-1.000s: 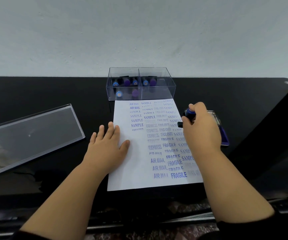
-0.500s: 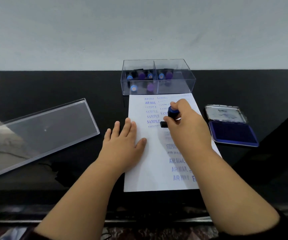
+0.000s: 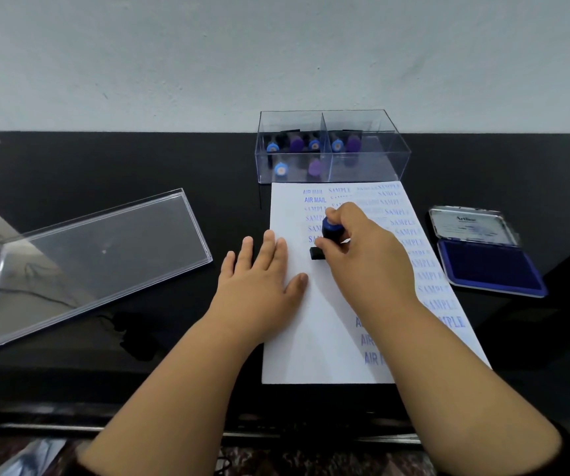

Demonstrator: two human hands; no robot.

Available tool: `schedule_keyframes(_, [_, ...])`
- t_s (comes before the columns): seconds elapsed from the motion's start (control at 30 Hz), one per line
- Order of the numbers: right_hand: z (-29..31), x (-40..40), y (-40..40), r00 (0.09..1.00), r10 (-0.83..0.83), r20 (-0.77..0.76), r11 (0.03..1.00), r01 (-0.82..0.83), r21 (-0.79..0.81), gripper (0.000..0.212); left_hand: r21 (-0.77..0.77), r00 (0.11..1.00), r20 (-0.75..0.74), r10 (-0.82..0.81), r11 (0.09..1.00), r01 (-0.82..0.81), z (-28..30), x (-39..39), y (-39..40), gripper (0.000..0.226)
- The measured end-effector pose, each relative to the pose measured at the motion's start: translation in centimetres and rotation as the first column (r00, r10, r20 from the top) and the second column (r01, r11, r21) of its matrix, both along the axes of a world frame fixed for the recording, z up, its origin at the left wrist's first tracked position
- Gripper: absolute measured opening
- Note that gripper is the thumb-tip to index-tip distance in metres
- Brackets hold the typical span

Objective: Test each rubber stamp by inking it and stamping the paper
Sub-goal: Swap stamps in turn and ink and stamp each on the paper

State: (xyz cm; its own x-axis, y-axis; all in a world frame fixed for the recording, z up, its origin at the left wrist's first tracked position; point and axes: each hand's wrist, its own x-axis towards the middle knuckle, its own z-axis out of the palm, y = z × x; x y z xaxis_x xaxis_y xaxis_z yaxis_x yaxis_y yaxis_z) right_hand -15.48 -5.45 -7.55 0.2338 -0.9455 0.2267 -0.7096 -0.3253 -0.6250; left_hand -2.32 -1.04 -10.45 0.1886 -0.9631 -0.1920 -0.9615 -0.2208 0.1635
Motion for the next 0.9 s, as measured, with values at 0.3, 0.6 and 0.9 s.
schedule_keyframes(0.3, [-0.3,0.4,0.4,0.999,-0.007,-0.051,1.0,0.008,0.03,0.019,-0.019,1.0,-0.004,0.002,1.0,-0.002,-0.1,0.0,0.2,0.063])
schedule_keyframes(0.6, [-0.6,0.3,0.4,0.998,0.004,-0.056,1.0,-0.004,0.001,0.018,-0.013,1.0,-0.002,0.001,1.0,-0.001,-0.1,-0.1,0.2,0.063])
schedule_keyframes(0.9, [0.6,-1.5,-0.8,0.975,-0.129,0.18,0.991,0.131,0.0,0.022,0.007,1.0,0.003,-0.01,1.0,0.01,0.0,0.1,0.2,0.063])
